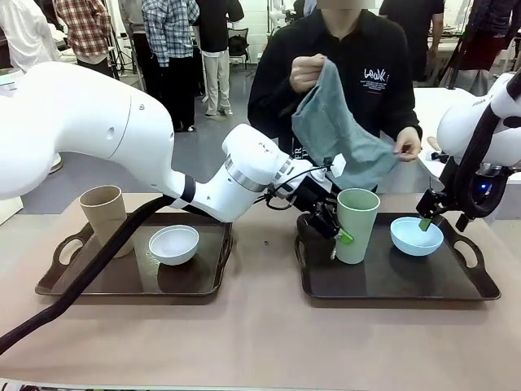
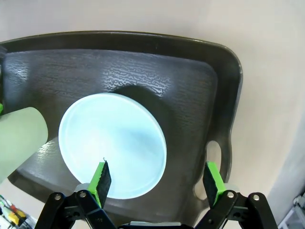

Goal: Set up a tray with a mat and arrange the tableware.
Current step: Pick up the Picnic Bowl and Reusable plastic cup from the Handle tray in front of the human's position and hold them in the air.

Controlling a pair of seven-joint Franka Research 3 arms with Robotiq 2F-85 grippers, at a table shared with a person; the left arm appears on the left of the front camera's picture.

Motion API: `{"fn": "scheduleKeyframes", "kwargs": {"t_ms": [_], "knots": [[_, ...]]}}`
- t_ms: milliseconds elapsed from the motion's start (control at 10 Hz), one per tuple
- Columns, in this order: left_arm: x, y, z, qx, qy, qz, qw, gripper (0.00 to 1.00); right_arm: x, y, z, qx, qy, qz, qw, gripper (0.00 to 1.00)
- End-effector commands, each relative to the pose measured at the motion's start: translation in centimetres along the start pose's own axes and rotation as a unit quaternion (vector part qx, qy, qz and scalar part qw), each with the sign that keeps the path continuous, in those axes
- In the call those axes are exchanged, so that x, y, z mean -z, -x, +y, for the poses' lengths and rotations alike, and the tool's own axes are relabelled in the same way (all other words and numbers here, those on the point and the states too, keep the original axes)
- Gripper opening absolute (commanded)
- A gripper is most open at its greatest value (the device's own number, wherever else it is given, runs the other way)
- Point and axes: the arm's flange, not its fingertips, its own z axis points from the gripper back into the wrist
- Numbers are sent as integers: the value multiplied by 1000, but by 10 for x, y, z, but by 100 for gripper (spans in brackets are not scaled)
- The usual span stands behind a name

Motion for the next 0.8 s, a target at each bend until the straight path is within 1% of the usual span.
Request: {"fn": "scheduleKeyframes", "kwargs": {"t_ms": [0,300,400,500,600,700], "knots": [[3,1,4,34,2,-8,999,100,15,-9,-3,-15,-16,-19,1000,100],[15,-2,10,45,21,-19,999,100,25,-11,-8,-22,-14,-31,999,100],[18,-3,12,55,22,-24,998,100,26,-11,-8,-37,-14,-41,998,100],[17,-2,11,54,24,-23,998,42,26,-10,-8,-51,-9,-50,997,41],[17,-2,11,54,25,-24,998,42,26,-10,-8,-59,-12,-56,997,41],[18,-2,11,57,27,-28,998,0,27,-10,-9,-62,-14,-59,996,0]]}}
